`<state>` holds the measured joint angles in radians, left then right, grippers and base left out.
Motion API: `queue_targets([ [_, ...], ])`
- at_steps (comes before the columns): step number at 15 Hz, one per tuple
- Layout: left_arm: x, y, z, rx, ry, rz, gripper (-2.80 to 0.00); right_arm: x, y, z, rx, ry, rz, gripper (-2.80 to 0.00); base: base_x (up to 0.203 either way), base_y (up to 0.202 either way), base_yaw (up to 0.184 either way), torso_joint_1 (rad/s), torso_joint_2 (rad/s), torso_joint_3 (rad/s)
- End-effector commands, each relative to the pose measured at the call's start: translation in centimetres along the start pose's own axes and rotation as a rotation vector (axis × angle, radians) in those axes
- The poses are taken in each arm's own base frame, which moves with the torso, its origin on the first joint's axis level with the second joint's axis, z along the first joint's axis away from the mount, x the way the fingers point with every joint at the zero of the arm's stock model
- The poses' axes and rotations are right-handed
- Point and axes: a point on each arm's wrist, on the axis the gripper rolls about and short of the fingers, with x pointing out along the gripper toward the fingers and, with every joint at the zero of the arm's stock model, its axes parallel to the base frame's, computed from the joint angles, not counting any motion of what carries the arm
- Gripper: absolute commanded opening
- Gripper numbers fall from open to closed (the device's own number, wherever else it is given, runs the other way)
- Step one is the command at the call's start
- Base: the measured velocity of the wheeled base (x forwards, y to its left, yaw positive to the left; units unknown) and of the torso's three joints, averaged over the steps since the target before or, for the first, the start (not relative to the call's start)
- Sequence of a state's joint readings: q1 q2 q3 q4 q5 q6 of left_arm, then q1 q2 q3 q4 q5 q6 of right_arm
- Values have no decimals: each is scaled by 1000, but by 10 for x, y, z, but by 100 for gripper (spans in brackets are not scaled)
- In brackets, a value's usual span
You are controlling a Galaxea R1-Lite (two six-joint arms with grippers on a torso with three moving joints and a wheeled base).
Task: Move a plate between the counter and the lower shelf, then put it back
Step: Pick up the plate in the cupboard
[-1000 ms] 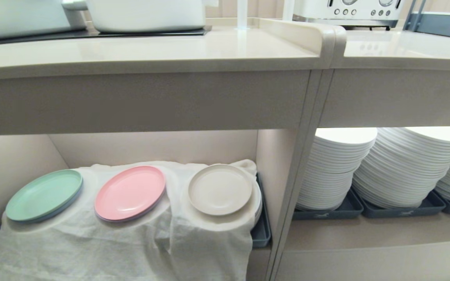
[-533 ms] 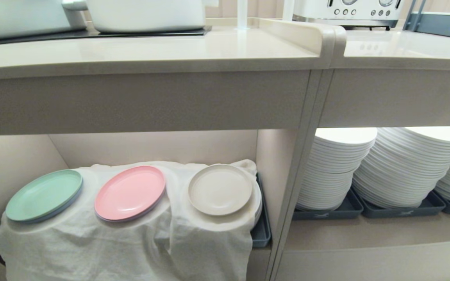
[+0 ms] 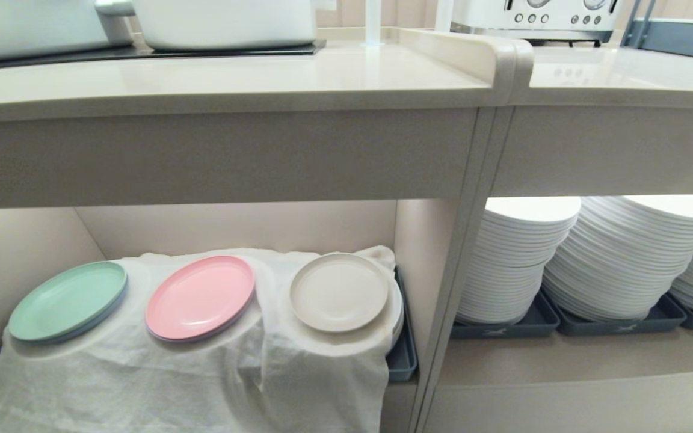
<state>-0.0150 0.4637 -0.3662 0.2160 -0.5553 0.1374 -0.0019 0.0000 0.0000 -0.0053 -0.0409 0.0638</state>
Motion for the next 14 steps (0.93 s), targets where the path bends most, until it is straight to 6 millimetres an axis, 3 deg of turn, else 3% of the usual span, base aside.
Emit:
queue_targets([
  [1, 21, 14, 8, -74, 122, -42, -280, 0, 0, 0, 1, -1, 0, -280, 0, 0, 0, 0, 0, 0],
  [7, 68, 33, 7, -181, 351, -163, -280, 0, 0, 0, 1, -1, 0, -280, 0, 0, 0, 0, 0, 0],
  [14, 126, 40, 9, -411, 378, -224, -280, 0, 0, 0, 1, -1, 0, -280, 0, 0, 0, 0, 0, 0],
])
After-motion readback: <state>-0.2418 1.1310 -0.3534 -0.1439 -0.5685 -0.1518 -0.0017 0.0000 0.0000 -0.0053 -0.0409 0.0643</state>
